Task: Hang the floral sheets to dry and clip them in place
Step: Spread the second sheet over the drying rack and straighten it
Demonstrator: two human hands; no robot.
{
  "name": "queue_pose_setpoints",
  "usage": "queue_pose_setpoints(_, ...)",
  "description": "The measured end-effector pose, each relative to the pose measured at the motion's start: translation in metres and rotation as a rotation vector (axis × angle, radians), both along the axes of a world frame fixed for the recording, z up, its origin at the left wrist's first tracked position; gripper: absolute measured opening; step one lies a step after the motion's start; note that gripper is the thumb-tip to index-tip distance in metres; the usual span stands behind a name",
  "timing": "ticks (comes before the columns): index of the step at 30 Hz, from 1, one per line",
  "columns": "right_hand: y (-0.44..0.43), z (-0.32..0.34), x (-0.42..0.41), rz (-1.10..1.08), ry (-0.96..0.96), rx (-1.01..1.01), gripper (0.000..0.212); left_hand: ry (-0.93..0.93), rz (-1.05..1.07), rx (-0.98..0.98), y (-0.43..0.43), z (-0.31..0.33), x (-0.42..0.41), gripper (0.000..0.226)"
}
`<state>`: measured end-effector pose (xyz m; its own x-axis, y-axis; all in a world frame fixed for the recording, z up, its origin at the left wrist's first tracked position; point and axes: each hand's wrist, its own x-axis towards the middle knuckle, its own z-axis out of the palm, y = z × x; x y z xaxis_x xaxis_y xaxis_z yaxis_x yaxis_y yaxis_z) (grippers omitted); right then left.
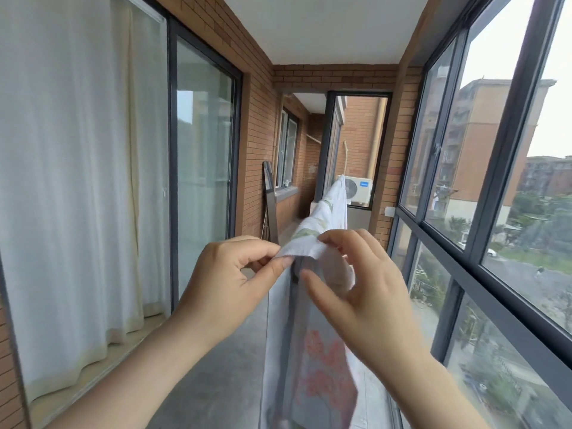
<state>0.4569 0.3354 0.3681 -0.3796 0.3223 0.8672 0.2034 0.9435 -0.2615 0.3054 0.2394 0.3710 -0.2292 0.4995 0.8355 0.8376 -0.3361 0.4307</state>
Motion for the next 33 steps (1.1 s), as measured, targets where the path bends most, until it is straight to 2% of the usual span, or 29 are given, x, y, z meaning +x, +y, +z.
queue_pose_setpoints(2,-0.006,-0.002,-0.003,-0.089,0.019,0.064,0.036,0.023,-0.010,-0.022,-0.005,0.001,0.004,0.017)
queue_pose_setpoints(4,-0.008,0.001,-0.005,-0.131,0.070,0.118,0.031,0.058,0.001,-0.030,-0.011,0.002,0.010,0.015)
queue_pose_setpoints(8,-0.014,0.007,0.008,-0.025,0.094,0.196,0.015,0.092,0.040,-0.040,-0.026,-0.001,0.020,0.015)
queue_pose_setpoints(12,-0.024,0.008,0.027,0.030,0.116,0.245,0.008,0.023,0.096,-0.029,-0.042,-0.011,0.032,0.011)
queue_pose_setpoints(17,-0.045,0.011,0.032,0.182,0.101,0.079,0.005,-0.019,0.183,-0.022,-0.063,-0.019,0.055,0.013)
queue_pose_setpoints(20,-0.059,0.012,0.034,0.231,0.075,0.069,0.003,-0.035,0.245,-0.034,-0.080,-0.023,0.063,0.018)
queue_pose_setpoints(28,-0.086,0.024,0.022,0.257,0.007,-0.019,0.005,-0.211,0.234,-0.089,-0.103,-0.023,0.069,0.012)
queue_pose_setpoints(30,-0.090,0.034,0.014,0.268,0.005,-0.064,0.007,-0.295,0.161,-0.158,-0.103,-0.027,0.069,0.005)
queue_pose_setpoints(33,-0.095,0.042,0.003,0.268,0.020,-0.117,0.008,-0.325,0.135,-0.296,-0.100,-0.041,0.065,0.022)
